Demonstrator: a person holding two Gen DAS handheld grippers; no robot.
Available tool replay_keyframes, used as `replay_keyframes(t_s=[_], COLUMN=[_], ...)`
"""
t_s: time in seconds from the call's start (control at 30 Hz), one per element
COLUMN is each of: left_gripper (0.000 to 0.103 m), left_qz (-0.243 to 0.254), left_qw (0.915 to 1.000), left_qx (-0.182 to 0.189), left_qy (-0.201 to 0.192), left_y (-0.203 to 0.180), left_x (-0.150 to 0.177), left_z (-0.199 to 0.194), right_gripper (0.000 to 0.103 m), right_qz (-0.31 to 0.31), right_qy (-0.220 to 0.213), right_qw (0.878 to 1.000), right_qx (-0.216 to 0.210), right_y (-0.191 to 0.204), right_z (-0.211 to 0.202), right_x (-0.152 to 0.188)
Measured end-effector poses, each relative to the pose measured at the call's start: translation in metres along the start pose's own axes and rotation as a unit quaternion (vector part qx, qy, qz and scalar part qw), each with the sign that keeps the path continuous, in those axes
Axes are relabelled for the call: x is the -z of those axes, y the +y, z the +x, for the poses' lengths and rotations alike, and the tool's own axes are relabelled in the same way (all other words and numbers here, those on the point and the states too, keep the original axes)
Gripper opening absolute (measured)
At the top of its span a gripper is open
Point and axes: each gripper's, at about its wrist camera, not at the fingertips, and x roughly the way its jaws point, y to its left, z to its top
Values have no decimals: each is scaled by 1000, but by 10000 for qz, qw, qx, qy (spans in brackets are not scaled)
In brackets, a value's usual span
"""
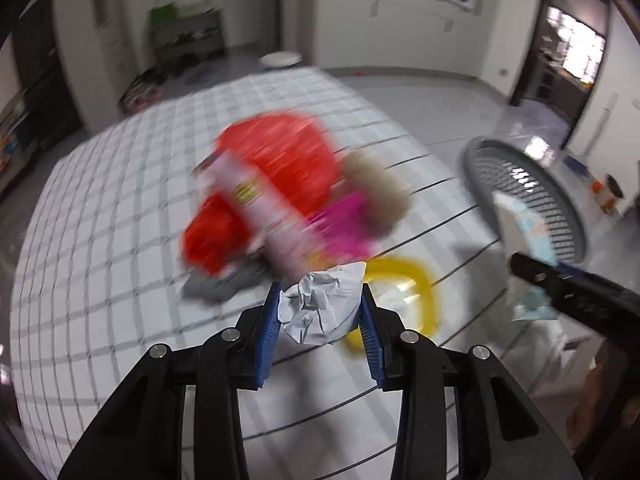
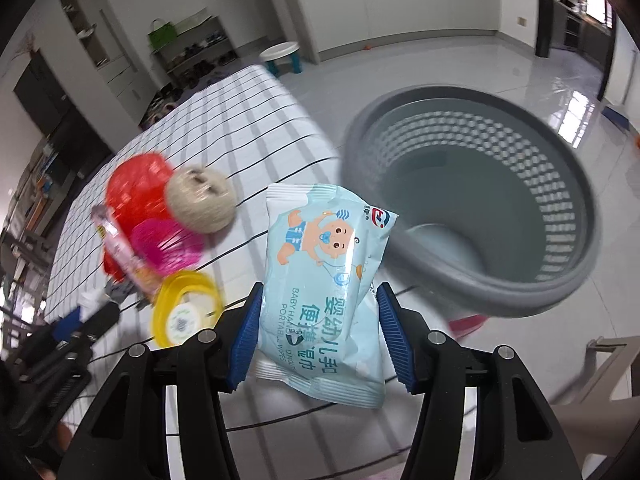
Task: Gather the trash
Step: 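Carry both items over the grey basket and open both tools to drop them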
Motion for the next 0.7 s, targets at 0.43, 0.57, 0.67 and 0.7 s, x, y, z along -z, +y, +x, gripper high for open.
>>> replay_keyframes(t_s=[0.43,0.57,0.67,0.7], left_gripper=[38,40,41,41], left_qz=[1016,1244,1373,1380], left_qw=[9869,9815,9799,9792], left_qx=[1256,1441,1401,1424], left_qy=[-48,212,355,440], left_y=[-123,-151,-166,-171], left_x=[-85,-104,-109,-111], left_z=[52,90,110,119], right_gripper=[54,54,54,54], right_qz=[642,636,757,808], right_qy=[-404,-397,-323,-306], right_qw=[9951,9942,9935,9934], right_qx=[629,771,780,759], right_y=[-86,-101,-112,-116], right_z=[-11,-6,1,3], right_x=[-35,-46,-53,-56])
